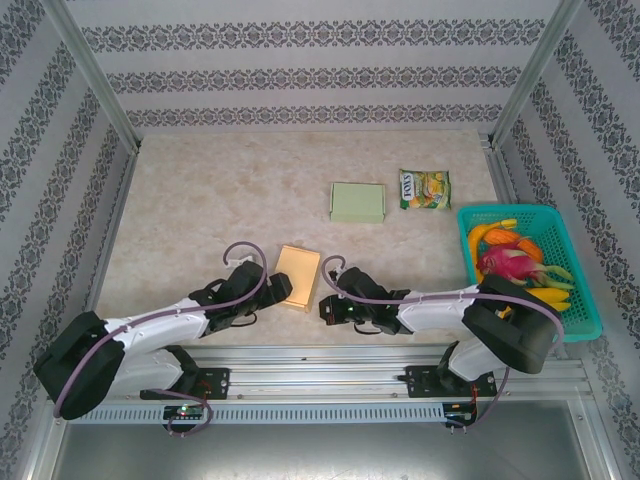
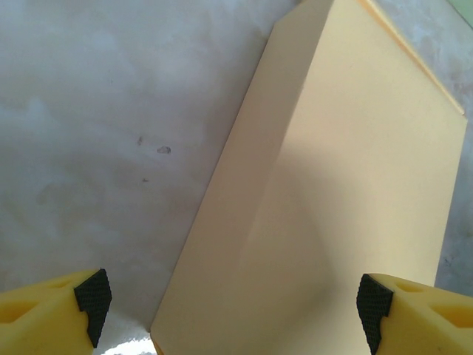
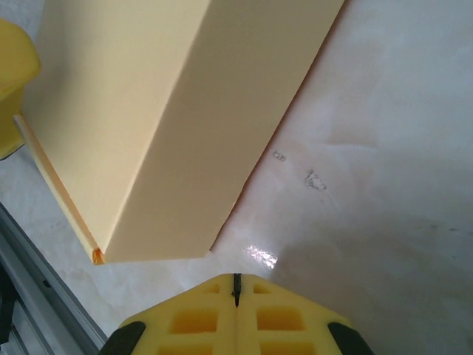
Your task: Fold the paper box
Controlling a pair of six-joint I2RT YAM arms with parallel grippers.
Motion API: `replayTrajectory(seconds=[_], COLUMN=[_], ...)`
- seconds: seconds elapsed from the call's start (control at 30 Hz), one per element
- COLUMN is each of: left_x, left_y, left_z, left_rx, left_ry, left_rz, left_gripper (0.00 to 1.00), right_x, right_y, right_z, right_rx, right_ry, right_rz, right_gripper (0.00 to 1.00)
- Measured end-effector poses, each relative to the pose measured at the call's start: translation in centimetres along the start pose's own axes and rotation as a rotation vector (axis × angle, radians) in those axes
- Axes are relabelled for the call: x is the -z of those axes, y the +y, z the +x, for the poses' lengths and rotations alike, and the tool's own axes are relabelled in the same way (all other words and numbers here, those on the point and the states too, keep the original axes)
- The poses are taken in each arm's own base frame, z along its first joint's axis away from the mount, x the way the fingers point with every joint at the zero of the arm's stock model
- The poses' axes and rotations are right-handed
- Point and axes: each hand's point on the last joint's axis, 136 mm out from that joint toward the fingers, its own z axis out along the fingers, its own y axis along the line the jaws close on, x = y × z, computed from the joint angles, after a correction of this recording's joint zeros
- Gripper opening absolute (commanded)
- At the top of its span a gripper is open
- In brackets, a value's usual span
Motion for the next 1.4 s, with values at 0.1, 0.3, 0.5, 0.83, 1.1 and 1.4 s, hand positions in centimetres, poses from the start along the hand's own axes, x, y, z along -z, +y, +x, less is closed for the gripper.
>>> replayTrajectory(seconds=[0.1, 0.3, 0.5, 0.83, 1.1, 1.4], left_x=[-0.1, -0.3, -0.7, -2.2, -2.6, -2.1], left_y=[-0.1, -0.3, -0.9, -3.3, -3.7, -2.3], left_z=[0.3, 0.9, 1.6, 2.1, 1.0, -2.5], left_rx=[0.001, -0.006, -0.021, -0.098, -0.108, 0.007], left_ry=[0.003, 0.011, 0.012, -0.054, -0.115, -0.148], left_rz=[-0.003, -0.001, 0.004, -0.041, -0.083, -0.1], left_gripper=[0.88, 0.88, 0.88, 0.87, 0.88, 0.89], right_x=[-0.7, -1.3, -1.6, -2.1, -2.0, 0.5], right_y=[-0.2, 0.2, 0.5, 0.8, 0.5, 1.9], right_z=[0.2, 0.0, -0.2, -0.4, -0.6, -2.8], right_rx=[-0.016, -0.044, -0.065, -0.157, -0.198, -0.074], right_ry=[0.007, 0.0, -0.009, -0.014, -0.043, -0.236], right_rz=[0.001, -0.029, -0.049, -0.073, -0.076, -0.096], right_gripper=[0.0, 0.0, 0.0, 0.0, 0.0, 0.07])
